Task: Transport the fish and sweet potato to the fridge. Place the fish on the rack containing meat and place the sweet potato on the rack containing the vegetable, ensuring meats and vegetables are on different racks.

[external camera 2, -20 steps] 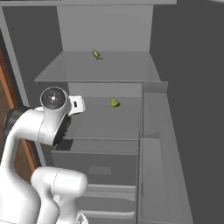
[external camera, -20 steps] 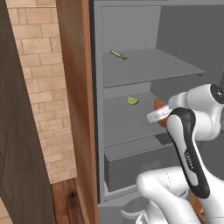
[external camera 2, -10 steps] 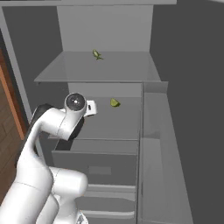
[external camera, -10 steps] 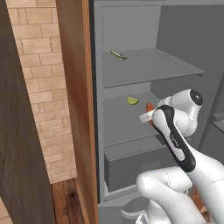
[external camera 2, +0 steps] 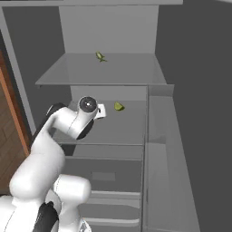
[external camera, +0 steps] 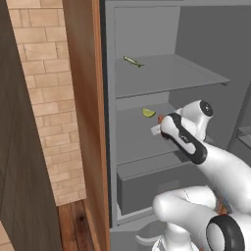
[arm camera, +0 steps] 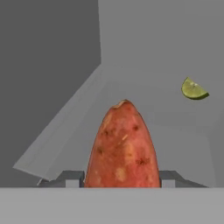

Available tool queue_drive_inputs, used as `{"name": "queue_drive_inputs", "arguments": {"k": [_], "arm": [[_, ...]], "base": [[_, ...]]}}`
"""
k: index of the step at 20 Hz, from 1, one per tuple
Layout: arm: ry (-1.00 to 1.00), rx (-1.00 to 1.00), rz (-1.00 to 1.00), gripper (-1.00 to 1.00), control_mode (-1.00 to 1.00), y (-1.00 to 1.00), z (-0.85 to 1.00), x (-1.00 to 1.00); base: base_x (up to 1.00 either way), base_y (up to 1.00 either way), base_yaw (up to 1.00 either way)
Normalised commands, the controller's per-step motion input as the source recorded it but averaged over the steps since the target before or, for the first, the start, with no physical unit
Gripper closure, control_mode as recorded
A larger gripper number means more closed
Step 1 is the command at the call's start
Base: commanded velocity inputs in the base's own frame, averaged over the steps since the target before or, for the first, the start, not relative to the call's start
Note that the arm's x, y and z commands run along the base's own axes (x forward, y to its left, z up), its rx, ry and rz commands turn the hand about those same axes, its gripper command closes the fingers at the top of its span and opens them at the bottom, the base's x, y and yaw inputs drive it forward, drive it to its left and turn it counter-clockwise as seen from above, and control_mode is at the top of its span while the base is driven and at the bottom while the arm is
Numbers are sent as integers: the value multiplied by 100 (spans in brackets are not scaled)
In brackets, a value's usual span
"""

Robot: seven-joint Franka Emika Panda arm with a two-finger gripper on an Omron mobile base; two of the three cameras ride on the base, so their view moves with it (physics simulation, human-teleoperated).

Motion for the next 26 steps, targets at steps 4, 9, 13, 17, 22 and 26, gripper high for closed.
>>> {"name": "queue_drive_inputs", "arguments": {"k": [4,9,13,17,22,26], "arm": [[0,0,3,100,-100,-11,-34,53],[0,0,4,100,-100,-5,-44,43],[0,0,1,100,-100,-1,-37,37],[2,0,0,100,-100,0,-25,24],[6,0,0,100,-100,0,-21,24],[6,0,0,100,-100,0,-21,22]], "base": [[0,0,0],[0,0,0],[0,0,0],[0,0,0],[0,0,0],[0,0,0]]}}
